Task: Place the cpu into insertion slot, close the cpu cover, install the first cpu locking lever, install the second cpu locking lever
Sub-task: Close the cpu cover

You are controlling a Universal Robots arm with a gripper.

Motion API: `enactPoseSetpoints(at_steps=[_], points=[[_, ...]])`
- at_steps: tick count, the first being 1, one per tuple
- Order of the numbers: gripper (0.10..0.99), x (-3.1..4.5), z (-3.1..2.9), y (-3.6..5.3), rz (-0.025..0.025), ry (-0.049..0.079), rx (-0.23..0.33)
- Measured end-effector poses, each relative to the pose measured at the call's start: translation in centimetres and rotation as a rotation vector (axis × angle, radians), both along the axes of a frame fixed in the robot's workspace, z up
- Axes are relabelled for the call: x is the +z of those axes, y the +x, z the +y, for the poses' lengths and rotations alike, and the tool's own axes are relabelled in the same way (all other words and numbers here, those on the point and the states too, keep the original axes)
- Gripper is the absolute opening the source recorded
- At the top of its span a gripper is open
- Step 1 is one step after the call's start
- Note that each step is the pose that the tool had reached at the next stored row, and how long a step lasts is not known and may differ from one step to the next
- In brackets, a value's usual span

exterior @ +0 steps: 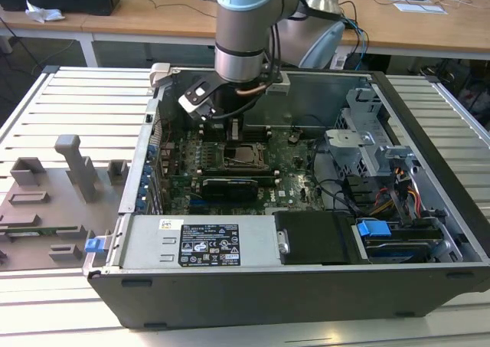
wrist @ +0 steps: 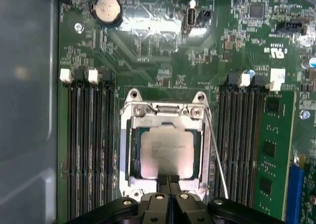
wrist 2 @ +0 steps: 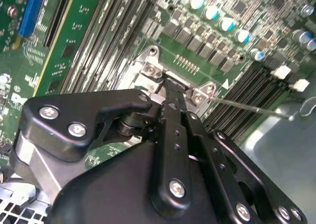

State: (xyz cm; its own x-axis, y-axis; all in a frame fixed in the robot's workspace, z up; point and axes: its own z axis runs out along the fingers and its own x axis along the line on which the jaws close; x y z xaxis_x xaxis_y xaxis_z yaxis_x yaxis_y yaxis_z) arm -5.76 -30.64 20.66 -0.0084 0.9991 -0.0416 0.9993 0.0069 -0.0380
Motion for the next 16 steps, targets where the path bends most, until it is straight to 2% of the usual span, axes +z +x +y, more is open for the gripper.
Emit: enactPoseSetpoints(at_steps=[2, 5, 6, 8, 11, 12, 15, 16], points=[[0.106, 0.02, -0.01, 0.78, 0.0001, 0.0, 0.0], [0.106, 0.41, 0.0, 1.36, 0.0, 0.0, 0.0], [0.106, 0.78, 0.0, 1.48, 0.0, 0.0, 0.001], [0.106, 2.02, 0.0, 1.52, 0.0, 0.0, 0.0], [0.106, 2.61, -0.01, 1.53, 0.0001, 0.002, 0.001], [0.106, 3.06, -0.02, 1.53, 0.0, 0.002, 0.001], [0.106, 2.96, -0.03, 1.4, 0.0001, 0.002, 0.001], [0.106, 2.71, -0.05, 1.33, 0.0, 0.002, 0.001]])
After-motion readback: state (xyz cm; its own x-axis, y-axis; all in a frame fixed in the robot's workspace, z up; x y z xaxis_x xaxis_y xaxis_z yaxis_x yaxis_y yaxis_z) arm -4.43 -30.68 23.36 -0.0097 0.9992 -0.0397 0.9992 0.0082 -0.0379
